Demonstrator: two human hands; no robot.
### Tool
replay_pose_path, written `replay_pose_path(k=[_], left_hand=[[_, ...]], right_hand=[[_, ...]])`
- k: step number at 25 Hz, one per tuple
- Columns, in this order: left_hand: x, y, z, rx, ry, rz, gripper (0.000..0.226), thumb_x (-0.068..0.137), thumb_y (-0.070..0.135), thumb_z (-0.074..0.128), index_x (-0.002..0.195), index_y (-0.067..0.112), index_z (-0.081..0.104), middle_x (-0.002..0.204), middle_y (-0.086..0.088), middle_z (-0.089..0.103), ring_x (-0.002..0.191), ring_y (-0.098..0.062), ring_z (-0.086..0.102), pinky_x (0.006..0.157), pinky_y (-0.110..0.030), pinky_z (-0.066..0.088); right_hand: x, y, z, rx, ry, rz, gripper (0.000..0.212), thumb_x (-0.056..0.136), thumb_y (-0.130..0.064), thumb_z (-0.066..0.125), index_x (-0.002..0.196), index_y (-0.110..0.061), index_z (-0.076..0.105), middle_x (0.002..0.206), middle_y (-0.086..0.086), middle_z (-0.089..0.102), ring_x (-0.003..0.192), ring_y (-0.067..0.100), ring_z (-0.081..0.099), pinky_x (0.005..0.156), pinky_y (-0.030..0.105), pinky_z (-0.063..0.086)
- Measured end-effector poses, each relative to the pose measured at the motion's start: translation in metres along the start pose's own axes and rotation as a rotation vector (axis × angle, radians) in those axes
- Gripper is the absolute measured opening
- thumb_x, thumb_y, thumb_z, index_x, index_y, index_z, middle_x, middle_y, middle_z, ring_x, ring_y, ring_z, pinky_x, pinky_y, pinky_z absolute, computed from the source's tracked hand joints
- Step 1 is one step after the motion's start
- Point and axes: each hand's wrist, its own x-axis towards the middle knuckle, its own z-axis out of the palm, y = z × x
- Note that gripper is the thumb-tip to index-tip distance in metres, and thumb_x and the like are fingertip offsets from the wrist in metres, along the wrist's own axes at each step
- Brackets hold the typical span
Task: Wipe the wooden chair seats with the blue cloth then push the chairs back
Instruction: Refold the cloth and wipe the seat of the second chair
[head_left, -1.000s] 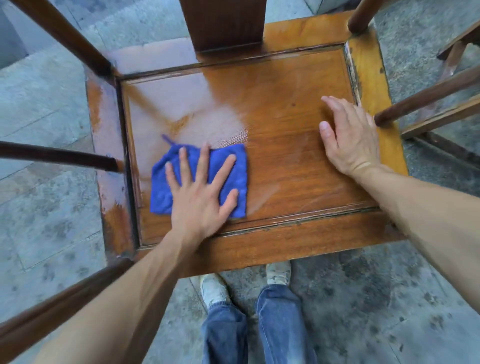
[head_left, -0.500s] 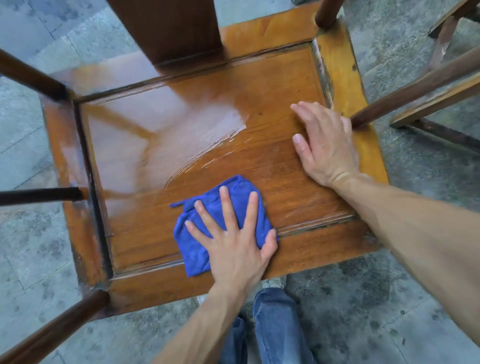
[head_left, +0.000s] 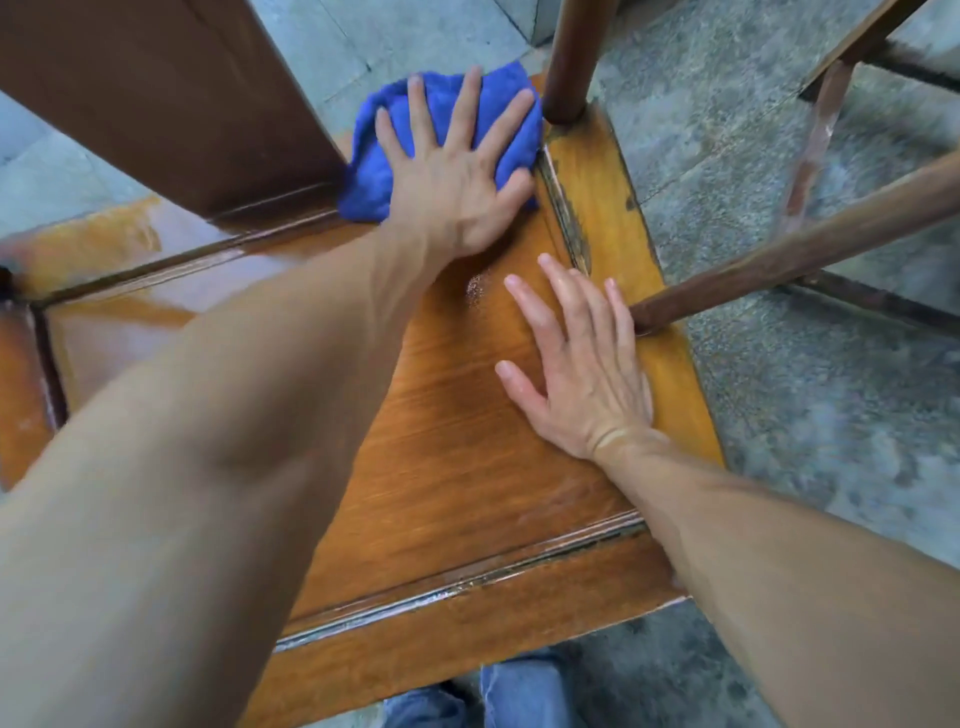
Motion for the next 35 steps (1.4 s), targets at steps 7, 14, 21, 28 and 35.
replay_pose_path(k=[7, 14, 21, 28, 35], left_hand=[[-0.066, 0.029, 0.016, 0.063, -0.002, 0.291, 0.067, 0.096, 0.058, 0.025, 0.158, 0.039, 0.007, 0.168, 0.007, 0.006, 0.153, -0.043, 0.0, 0.117, -0.07, 0.002], [-0.238, 0.084, 0.038, -0.052, -0.078, 0.554, 0.069, 0.085, 0.054, 0.042, 0.151, 0.038, 0.033, 0.162, 0.0, 0.031, 0.149, -0.049, 0.013, 0.114, -0.072, 0.007], [-0.377, -0.031, 0.054, 0.026, -0.038, 0.435, 0.079, 0.081, 0.061, 0.051, 0.154, 0.045, 0.024, 0.165, 0.005, 0.021, 0.15, -0.049, 0.012, 0.113, -0.073, 0.013], [-0.454, -0.1, 0.05, -0.145, -0.108, -0.61, 0.075, 0.083, 0.064, 0.035, 0.154, 0.041, 0.026, 0.168, -0.008, 0.006, 0.145, -0.059, 0.005, 0.109, -0.078, 0.007], [-0.358, 0.062, 0.058, -0.304, -0.062, -0.82, 0.079, 0.089, 0.059, 0.033, 0.158, 0.03, 0.009, 0.167, -0.017, 0.002, 0.144, -0.062, 0.003, 0.105, -0.083, 0.005]], right_hand=[[0.002, -0.009, -0.011, 0.146, 0.169, 0.046, 0.064, 0.096, -0.043, 0.046, 0.154, -0.02, 0.03, 0.161, 0.019, 0.024, 0.142, 0.039, 0.033, 0.118, 0.052, 0.026], [0.087, -0.032, -0.056, 0.015, -0.539, 0.062, 0.056, 0.096, -0.065, 0.031, 0.15, -0.051, 0.025, 0.168, -0.008, 0.007, 0.154, 0.024, 0.006, 0.12, 0.06, 0.014], [0.016, -0.04, -0.044, -0.035, -0.492, 0.094, 0.058, 0.1, -0.057, 0.036, 0.153, -0.052, 0.013, 0.168, -0.009, -0.005, 0.155, 0.024, -0.006, 0.123, 0.055, 0.006], [0.043, -0.036, -0.07, 0.034, -0.505, 0.077, 0.043, 0.103, -0.053, 0.033, 0.143, -0.044, 0.047, 0.162, -0.011, 0.029, 0.146, 0.027, 0.028, 0.116, 0.045, 0.027], [0.068, -0.022, -0.071, 0.083, -0.549, 0.096, 0.044, 0.1, -0.048, 0.033, 0.127, -0.034, 0.064, 0.15, -0.008, 0.048, 0.139, 0.025, 0.042, 0.107, 0.04, 0.034]])
